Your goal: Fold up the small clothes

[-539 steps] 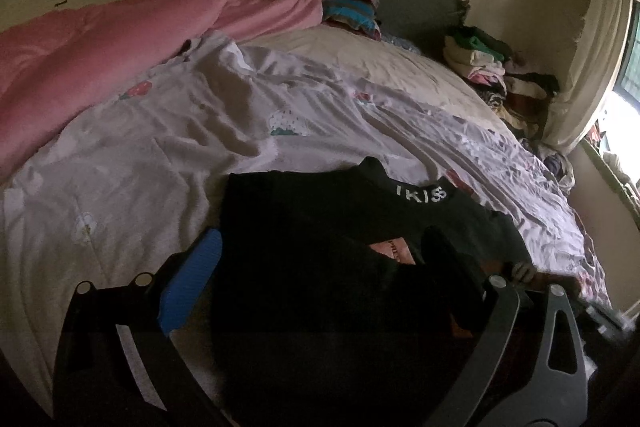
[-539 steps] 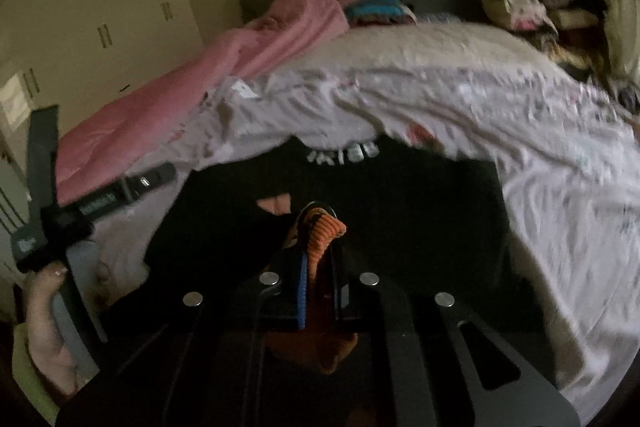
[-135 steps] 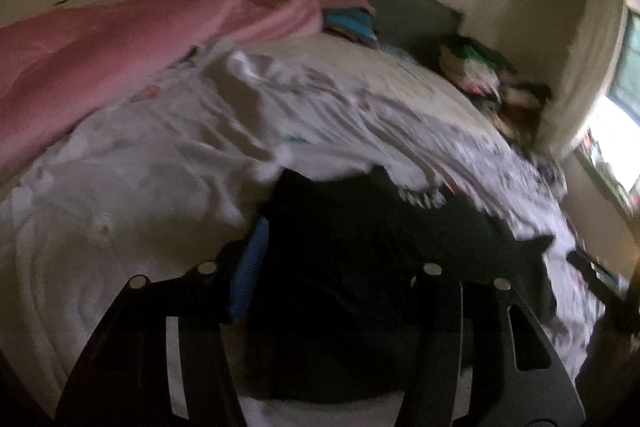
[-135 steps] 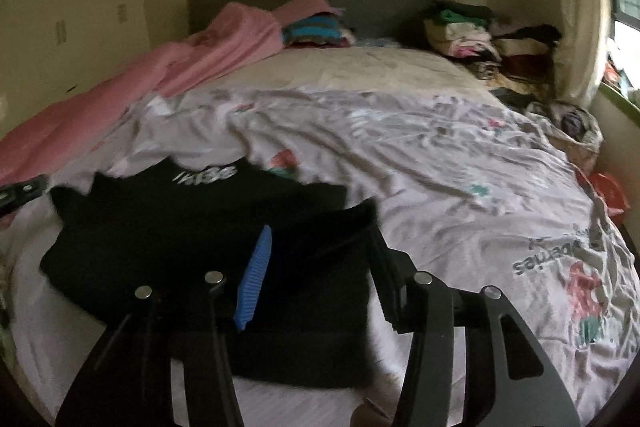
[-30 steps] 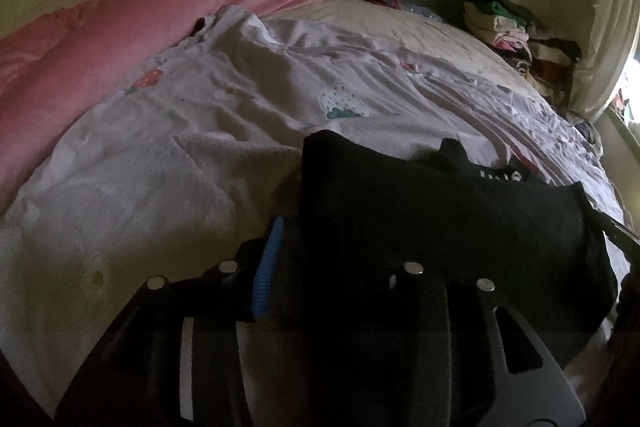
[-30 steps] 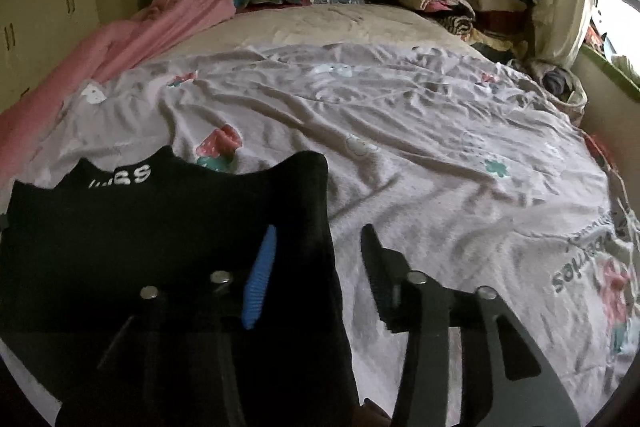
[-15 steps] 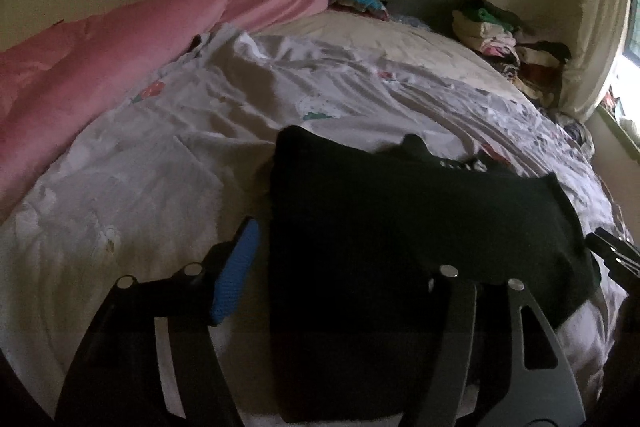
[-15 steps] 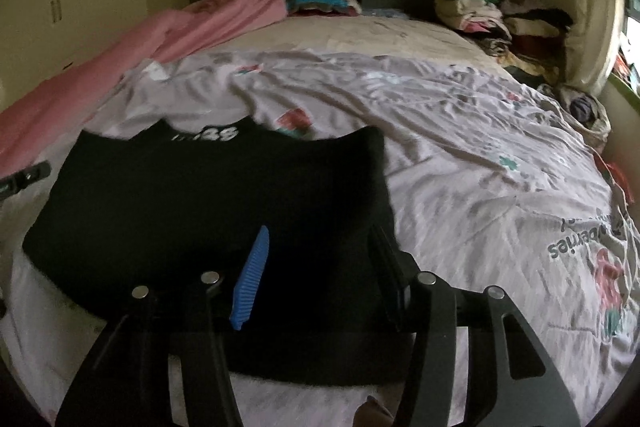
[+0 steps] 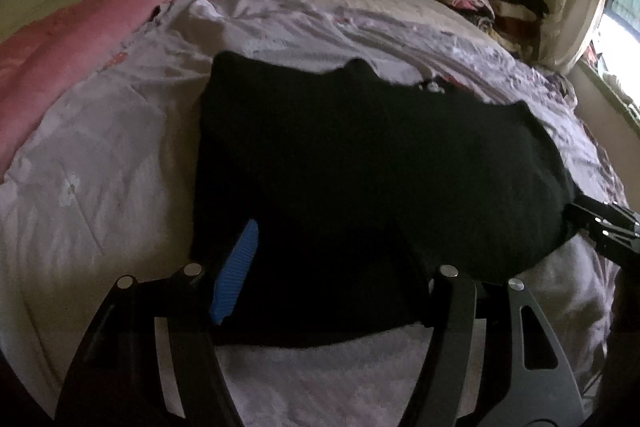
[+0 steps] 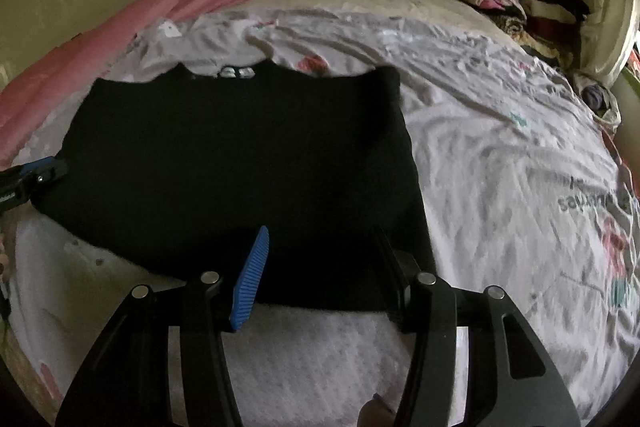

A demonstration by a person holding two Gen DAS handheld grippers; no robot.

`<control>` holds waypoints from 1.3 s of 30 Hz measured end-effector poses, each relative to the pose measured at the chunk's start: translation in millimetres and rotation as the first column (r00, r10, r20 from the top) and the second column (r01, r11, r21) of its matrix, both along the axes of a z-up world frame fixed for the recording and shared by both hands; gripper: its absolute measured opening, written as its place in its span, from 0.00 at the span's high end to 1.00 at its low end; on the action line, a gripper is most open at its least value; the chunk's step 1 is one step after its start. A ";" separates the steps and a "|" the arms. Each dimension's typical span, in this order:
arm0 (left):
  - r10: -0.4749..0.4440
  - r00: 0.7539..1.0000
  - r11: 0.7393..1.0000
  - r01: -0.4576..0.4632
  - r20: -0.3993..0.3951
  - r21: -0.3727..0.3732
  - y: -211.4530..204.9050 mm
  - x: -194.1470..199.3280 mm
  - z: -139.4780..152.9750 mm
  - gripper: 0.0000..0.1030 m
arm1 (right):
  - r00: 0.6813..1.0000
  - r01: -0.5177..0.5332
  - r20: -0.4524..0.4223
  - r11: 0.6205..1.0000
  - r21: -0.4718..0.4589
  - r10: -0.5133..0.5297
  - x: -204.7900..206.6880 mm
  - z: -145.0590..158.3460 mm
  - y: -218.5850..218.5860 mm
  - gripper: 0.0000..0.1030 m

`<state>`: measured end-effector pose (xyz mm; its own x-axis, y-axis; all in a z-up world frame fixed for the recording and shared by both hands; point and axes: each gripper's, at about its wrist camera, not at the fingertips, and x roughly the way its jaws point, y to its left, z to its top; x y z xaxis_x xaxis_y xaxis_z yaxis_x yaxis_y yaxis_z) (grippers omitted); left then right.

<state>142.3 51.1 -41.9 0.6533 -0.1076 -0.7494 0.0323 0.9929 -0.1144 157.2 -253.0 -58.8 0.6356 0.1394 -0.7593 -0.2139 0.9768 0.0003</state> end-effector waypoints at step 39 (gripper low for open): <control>0.196 0.980 0.981 -0.196 -0.016 -0.003 42.5 -23.9 2.3 0.09 | 0.959 -0.257 0.112 0.965 -0.056 0.262 -57.0 21.3 108.4 0.12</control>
